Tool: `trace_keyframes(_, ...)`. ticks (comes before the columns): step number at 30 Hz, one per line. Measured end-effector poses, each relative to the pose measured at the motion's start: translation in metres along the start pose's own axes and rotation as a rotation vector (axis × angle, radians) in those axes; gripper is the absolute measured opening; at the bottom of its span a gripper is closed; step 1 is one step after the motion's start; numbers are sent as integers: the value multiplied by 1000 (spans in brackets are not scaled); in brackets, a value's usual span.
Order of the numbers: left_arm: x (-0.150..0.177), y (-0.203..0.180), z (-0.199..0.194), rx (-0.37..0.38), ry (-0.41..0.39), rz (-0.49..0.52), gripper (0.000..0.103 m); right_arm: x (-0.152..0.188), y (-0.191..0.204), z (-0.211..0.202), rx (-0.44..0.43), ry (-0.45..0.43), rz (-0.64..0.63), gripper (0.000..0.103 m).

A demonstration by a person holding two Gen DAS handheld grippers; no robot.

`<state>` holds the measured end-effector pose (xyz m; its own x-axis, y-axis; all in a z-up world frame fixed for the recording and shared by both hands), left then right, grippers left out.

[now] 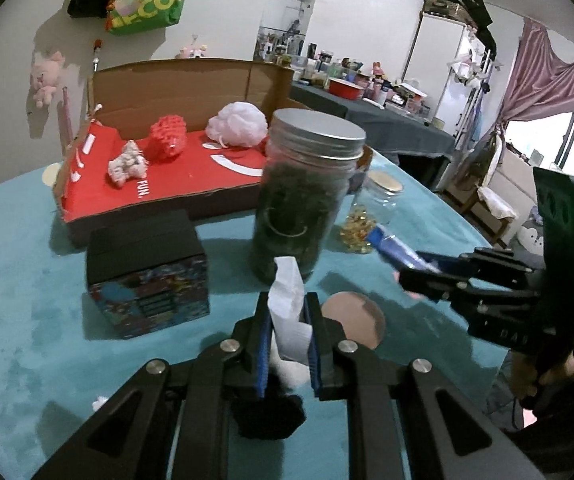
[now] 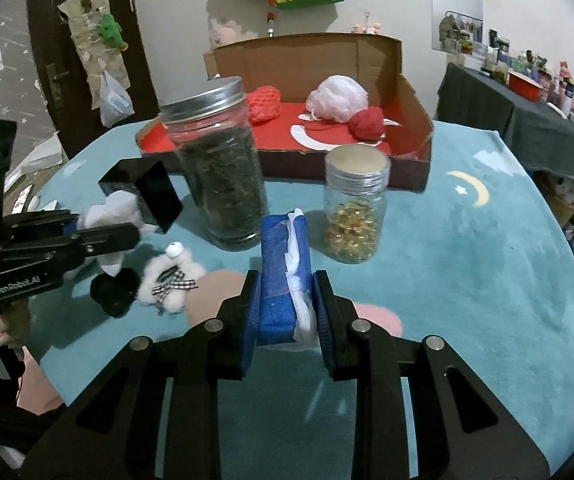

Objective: Organize soft objects
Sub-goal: 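Grasp the white tissue with the left tool while the right tool grasps the blue tissue pack, then carry the white tissue and blue tissue pack over to the red box with both tools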

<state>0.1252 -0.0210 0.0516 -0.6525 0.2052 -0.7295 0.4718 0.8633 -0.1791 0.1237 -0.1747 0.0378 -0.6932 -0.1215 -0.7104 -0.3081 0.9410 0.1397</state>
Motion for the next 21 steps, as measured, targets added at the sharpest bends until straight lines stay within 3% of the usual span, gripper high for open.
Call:
trace_keyframes(12,-1,-19,14,69,29,-1,16,0,18,6,-77,3,-26,25)
trace_keyframes(21,6,-20,26,69,77,-25,16,3,17,15,-77,29,-21,25)
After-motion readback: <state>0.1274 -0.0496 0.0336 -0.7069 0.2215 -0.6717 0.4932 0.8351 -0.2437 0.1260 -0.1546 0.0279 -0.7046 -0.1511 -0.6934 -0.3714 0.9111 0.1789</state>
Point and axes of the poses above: each gripper's, at about its wrist camera, not at the fingertips, and z roughly the way its jaws point, y to its left, x to its underside, the point moved 4 cm from there along z, roughly the way its jaws point, and after that the axes turned 2 degrees about z, right-handed, at the moved point
